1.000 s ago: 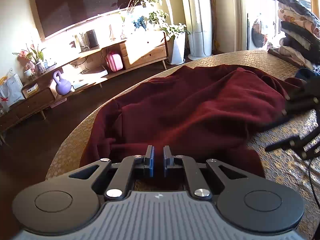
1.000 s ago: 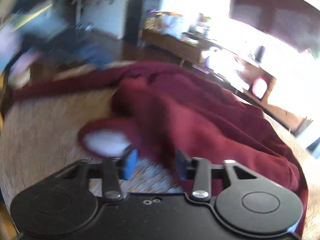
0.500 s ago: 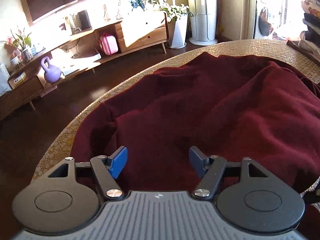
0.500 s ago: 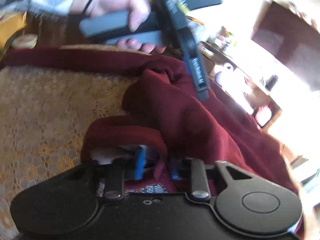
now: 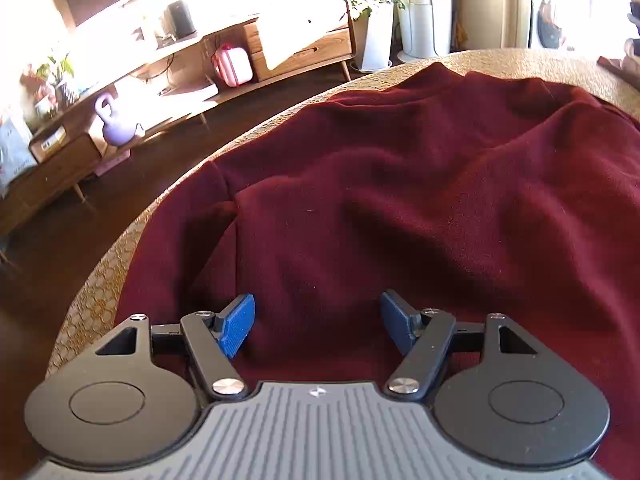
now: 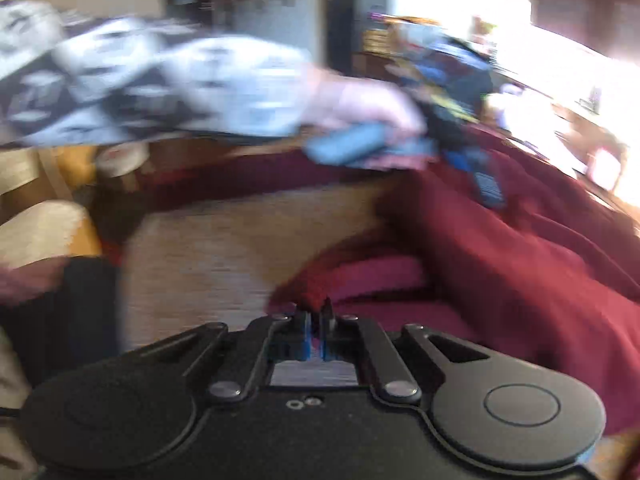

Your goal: Fold clothes

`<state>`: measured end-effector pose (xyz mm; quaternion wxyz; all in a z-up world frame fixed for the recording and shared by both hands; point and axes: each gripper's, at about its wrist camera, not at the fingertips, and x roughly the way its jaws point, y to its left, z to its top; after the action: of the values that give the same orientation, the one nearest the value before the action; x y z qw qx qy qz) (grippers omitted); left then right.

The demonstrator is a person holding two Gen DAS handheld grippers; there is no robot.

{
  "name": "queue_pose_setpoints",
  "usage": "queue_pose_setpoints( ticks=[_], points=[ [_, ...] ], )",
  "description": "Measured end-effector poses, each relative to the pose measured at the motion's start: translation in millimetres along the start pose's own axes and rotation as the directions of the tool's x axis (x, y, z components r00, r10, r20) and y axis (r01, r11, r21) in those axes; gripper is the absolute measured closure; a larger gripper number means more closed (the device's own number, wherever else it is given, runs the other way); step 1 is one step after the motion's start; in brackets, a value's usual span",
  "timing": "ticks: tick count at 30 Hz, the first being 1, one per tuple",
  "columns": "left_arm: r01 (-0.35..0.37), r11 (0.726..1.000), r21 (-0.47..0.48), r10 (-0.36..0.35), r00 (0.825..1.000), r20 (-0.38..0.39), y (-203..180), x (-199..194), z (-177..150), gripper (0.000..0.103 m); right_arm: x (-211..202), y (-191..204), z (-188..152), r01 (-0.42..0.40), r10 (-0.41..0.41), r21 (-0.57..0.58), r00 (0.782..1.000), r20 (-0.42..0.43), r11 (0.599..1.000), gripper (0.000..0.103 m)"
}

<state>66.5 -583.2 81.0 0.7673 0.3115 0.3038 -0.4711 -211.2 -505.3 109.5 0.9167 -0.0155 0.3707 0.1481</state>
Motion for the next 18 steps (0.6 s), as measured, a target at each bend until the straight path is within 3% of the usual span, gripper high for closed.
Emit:
queue_pose_setpoints(
  ticks=[2, 6, 9, 12, 18],
  points=[
    [-0.006, 1.0, 0.0, 0.006, 1.0, -0.001, -1.9, 0.6, 1.5, 0.033, -1.0, 11.1, 3.1, -0.106, 0.106, 0.032, 0.994, 0.021, 0.994, 0.0],
    [-0.016, 1.0, 0.005, 0.016, 1.0, 0.002, -3.1, 2.9, 3.6, 0.033, -1.2, 20.0, 6.0, -0.29, 0.283, 0.12, 0.956, 0.073, 0.949, 0.0],
    [-0.039, 0.999, 0.026, 0.039, 0.999, 0.011, -7.6, 2.0, 4.1, 0.033, 10.2, 26.8, 3.6, -0.211, 0.207, 0.079, 0.977, 0.05, 0.974, 0.0],
    [-0.056, 0.997, 0.057, 0.055, 0.998, 0.029, -13.5, -3.8, 1.8, 0.033, 13.7, 16.1, -0.2, -0.13, 0.125, 0.126, 0.991, 0.045, 0.984, 0.0],
    [-0.015, 0.998, 0.062, 0.01, 0.997, 0.072, -20.0, -34.6, 1.8, 0.033, -10.6, -0.1, -9.1, 0.057, -0.058, 0.074, 0.998, 0.013, 0.996, 0.0]
  ],
)
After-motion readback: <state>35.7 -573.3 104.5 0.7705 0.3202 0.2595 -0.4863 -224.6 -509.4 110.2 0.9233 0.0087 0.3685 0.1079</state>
